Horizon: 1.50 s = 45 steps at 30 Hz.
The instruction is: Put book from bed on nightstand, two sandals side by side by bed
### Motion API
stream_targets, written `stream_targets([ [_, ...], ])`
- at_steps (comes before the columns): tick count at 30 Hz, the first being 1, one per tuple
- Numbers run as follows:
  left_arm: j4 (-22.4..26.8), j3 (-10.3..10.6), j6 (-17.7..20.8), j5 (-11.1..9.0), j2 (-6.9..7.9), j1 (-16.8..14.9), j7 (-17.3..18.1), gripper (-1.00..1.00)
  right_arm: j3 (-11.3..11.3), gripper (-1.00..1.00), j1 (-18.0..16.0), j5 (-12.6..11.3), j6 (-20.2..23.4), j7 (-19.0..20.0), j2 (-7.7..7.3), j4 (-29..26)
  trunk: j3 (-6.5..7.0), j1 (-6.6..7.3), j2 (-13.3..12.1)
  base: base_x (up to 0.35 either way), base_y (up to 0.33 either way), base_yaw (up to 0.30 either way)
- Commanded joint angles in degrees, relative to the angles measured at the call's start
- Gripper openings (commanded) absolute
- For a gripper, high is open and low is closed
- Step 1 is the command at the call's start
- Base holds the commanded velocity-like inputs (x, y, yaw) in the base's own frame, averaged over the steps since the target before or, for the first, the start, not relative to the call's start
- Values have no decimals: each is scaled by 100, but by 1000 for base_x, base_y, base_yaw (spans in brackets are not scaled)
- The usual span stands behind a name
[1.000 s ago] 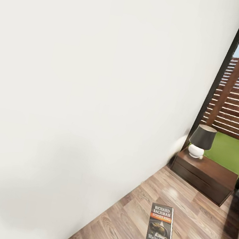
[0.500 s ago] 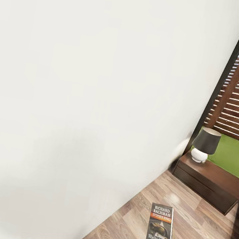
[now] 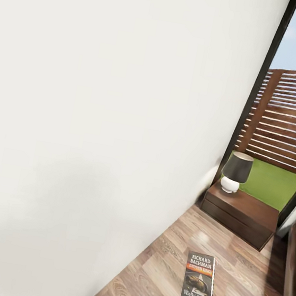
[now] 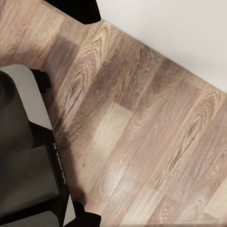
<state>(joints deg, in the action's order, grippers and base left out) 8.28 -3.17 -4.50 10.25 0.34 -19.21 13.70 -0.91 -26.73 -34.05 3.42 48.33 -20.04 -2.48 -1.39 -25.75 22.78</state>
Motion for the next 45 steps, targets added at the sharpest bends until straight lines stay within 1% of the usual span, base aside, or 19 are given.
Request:
stream_targets([
  [1, -1, -35, -24, 56, 1, -4, 19, 100, -23, -100, -7, -24, 36, 19, 0, 2, -13, -4, 13, 0, 0, -270],
  [8, -1, -35, -30, 56, 1, -4, 19, 100, -23, -100, -7, -23, 36, 19, 0, 2, -13, -4, 13, 8, 0, -261],
  [14, -1, -35, -27, 51, 1, -4, 19, 100, -23, -100, -7, -23, 36, 19, 0, 2, -13, -4, 13, 224, 0, -253],
  [17, -1, -35, -32, 48, 1, -4, 19, 100, -23, -100, -7, -23, 36, 19, 0, 2, -13, -4, 13, 65, 0, -253],
  [45, -1, -35, -33, 48, 1, -4, 19, 100, -23, -100, -7, -23, 36, 18, 0, 2, -13, -4, 13, 2, 0, -252],
])
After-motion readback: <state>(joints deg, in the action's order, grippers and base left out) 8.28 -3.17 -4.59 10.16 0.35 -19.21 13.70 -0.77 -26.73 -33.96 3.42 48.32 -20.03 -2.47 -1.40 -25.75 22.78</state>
